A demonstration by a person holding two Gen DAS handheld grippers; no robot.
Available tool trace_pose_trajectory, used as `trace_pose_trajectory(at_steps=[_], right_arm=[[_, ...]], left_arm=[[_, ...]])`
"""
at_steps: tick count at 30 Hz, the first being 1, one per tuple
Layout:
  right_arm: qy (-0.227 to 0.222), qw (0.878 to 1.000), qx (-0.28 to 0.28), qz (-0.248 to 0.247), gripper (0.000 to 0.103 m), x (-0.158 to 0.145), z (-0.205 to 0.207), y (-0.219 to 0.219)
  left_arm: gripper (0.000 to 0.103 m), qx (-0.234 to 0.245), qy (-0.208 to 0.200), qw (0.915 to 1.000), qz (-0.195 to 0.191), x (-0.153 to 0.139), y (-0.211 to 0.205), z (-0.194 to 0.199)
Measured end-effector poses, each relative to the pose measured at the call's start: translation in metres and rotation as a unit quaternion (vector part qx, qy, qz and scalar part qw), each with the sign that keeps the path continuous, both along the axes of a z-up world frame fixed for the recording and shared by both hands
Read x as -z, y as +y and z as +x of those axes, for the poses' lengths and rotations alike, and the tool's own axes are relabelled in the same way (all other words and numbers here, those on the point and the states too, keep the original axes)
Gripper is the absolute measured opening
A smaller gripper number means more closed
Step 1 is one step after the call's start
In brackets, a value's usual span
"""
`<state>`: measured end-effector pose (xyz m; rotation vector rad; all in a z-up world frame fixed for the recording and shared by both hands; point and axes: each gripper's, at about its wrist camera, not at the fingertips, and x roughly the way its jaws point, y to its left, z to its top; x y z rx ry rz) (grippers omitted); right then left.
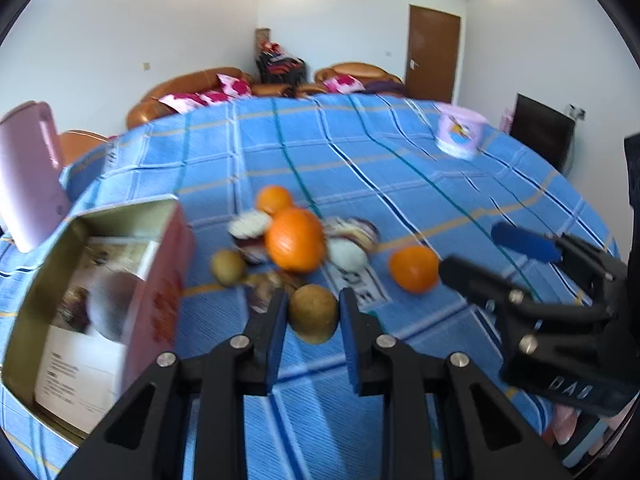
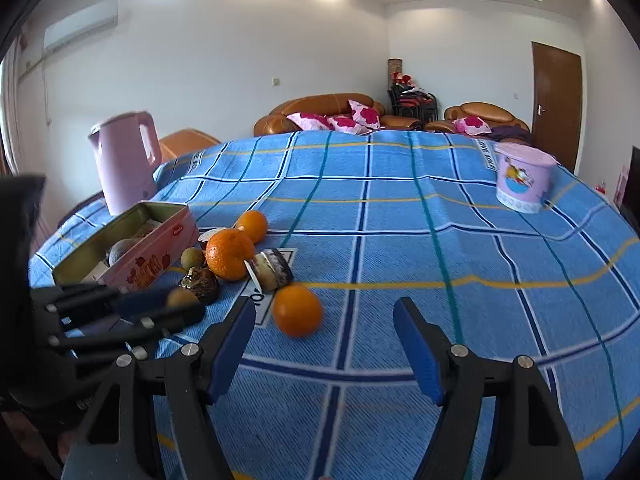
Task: Organize fruits
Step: 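Move the left gripper to a brown kiwi and grasp it, then move the right gripper to an orange and grasp it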
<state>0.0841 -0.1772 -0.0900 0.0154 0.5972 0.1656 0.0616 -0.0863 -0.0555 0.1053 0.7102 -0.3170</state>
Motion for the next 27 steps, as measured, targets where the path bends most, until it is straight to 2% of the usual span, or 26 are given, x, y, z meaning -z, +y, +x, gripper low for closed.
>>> trace_pose_trajectory(at_steps=[9, 11, 14, 15, 18, 27], right_arm=[[0.063, 0.998, -0.018, -0.020, 0.072, 0.016, 0.033, 0.021], [0.071, 0.997, -0.016, -0.018, 0.057, 0.019, 0.036, 0.020], [0.088, 0.996, -0.024, -0.011, 0.049, 0.022, 0.041, 0.020], [0.090, 0.995, -0.027, -0.013, 0.043, 0.022, 0.041, 0.021], [0.084, 0.996, -0.029, -0.027, 0.036, 0.023, 0.039, 0.026], [0.065, 0.997, -0.049, -0.014, 0.035, 0.019, 0.033, 0.026]], left_arm=[[0.027, -0.017, -0.008, 0.9998, -0.002, 0.007, 0.011, 0.011], [0.027, -0.017, -0.006, 0.9998, -0.011, 0.007, 0.013, 0.012], [0.027, -0.015, -0.011, 0.9995, -0.025, 0.006, 0.016, 0.009], [0.027, -0.013, -0.017, 0.9994, -0.028, 0.005, 0.017, 0.007], [0.027, -0.008, -0.035, 0.9990, -0.025, 0.002, 0.015, 0.000], [0.027, -0.011, -0.044, 0.9986, -0.027, 0.001, 0.014, -0.002]])
